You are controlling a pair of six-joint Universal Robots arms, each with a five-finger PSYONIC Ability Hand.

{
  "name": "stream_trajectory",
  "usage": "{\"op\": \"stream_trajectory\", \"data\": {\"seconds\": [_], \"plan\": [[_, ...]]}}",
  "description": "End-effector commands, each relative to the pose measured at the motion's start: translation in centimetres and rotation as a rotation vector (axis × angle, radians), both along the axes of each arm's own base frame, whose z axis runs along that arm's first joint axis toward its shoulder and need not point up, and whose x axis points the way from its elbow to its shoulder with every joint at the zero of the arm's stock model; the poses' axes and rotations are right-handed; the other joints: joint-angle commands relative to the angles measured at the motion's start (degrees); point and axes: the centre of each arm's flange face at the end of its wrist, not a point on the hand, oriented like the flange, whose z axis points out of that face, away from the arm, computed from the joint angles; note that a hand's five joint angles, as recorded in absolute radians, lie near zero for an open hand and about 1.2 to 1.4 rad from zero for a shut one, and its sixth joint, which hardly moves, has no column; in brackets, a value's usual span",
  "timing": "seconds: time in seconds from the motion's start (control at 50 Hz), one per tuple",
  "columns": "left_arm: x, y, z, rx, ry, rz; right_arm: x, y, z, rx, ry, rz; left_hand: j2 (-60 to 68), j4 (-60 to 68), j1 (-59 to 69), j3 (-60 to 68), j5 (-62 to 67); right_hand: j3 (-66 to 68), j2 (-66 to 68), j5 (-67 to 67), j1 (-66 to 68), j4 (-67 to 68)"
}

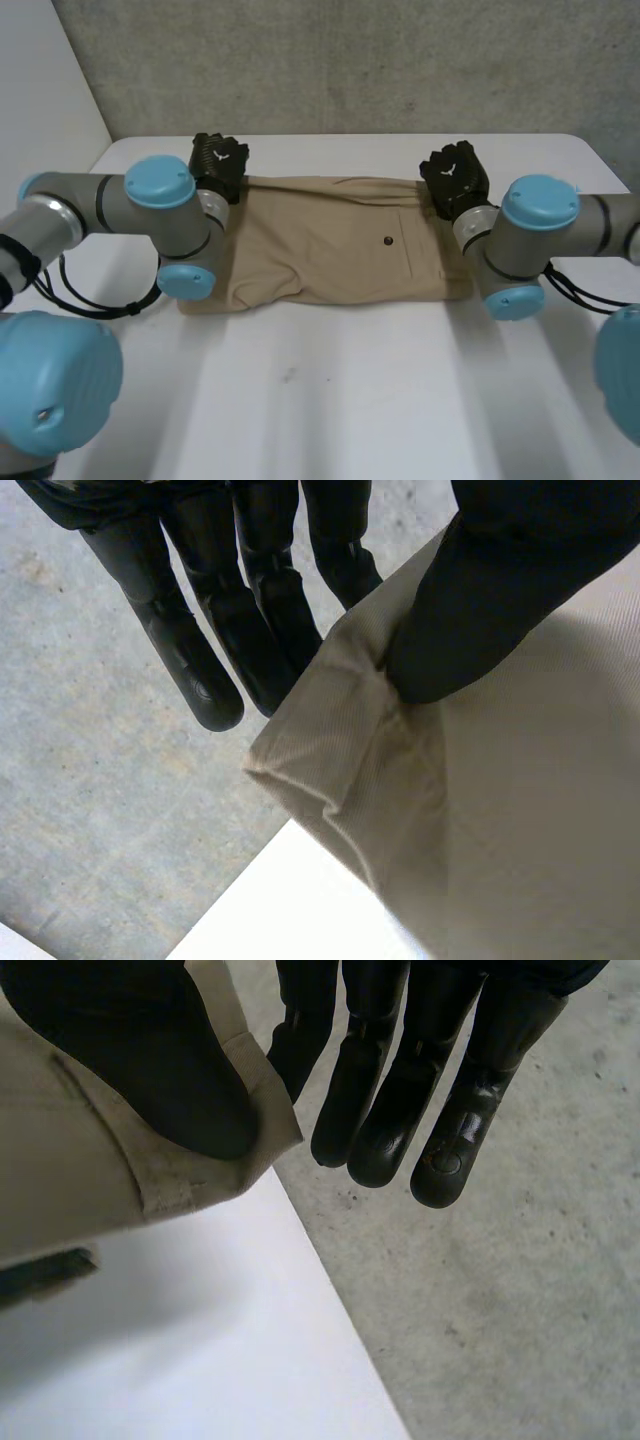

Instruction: Fold the shorts.

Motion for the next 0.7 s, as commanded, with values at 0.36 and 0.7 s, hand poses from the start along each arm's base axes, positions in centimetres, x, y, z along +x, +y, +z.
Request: {"op": "stream_trajectory", "data": {"seconds": [0.36, 0.7], "plan": [[0.6, 1.0, 5.1, -0.136, 0.101, -0.068, 0.6, 0.7, 6.4, -0.074, -0.219, 0.134, -58.64, -58.7, -55.69, -58.2, -55.56, -57.65, -57.42, -57.16, -46.07, -58.27], [5.0, 10.4, 2.5, 0.378, 0.198, -0.017, -5.4, 8.2, 6.1, 0.595, -0.323, 0.073, -55.4, -55.46, -52.44, -54.96, -52.31, -54.07, -53.83, -53.57, -42.49, -54.69]]}}
